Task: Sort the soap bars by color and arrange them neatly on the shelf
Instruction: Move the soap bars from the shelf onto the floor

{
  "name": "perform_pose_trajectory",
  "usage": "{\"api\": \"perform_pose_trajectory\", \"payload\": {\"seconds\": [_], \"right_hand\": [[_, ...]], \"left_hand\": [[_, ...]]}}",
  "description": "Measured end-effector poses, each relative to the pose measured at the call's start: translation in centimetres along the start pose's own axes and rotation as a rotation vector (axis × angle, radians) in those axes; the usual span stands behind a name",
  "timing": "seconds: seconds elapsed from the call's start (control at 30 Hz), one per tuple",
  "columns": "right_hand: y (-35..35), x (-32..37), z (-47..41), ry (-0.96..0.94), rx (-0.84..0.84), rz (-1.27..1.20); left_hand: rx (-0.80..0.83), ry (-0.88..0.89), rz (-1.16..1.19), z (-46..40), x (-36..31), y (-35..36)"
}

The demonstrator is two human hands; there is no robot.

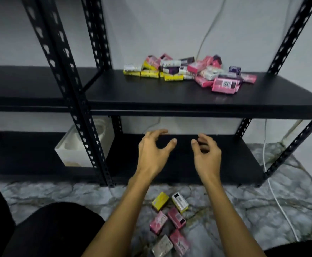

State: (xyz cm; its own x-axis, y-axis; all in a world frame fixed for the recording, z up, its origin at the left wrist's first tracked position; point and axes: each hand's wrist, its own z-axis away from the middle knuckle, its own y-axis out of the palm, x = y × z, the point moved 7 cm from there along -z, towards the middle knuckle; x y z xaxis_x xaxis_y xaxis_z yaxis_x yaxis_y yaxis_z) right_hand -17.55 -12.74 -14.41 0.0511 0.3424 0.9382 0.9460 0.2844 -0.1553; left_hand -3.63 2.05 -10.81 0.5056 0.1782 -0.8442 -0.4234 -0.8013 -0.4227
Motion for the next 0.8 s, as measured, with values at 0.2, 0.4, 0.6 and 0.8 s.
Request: {"api": "perform_pose_trajectory", "payload": {"seconds": [0.2, 0.4, 0.6, 0.8], "right_hand": [[1.5, 8.4, -6.3, -0.182, 0.08, 0.101], [6.5, 10.0, -12.0, -0.258, 0.303, 0.448], [10.1, 9.1, -16.3, -0.236, 0.42, 0.743], [13.8, 8.1, -21.2, -0.224, 0.491, 0.87]], "left_hand": [[0.018, 0.183, -0.158, -8.2, -5.8, -3.0], [0.177, 0.136, -0.518, -16.0, -3.9, -2.1], [0.328, 0.126, -0.798, -21.1, -1.8, -1.4], [0.208, 0.106, -0.801, -26.5, 1.1, -1.5]]}}
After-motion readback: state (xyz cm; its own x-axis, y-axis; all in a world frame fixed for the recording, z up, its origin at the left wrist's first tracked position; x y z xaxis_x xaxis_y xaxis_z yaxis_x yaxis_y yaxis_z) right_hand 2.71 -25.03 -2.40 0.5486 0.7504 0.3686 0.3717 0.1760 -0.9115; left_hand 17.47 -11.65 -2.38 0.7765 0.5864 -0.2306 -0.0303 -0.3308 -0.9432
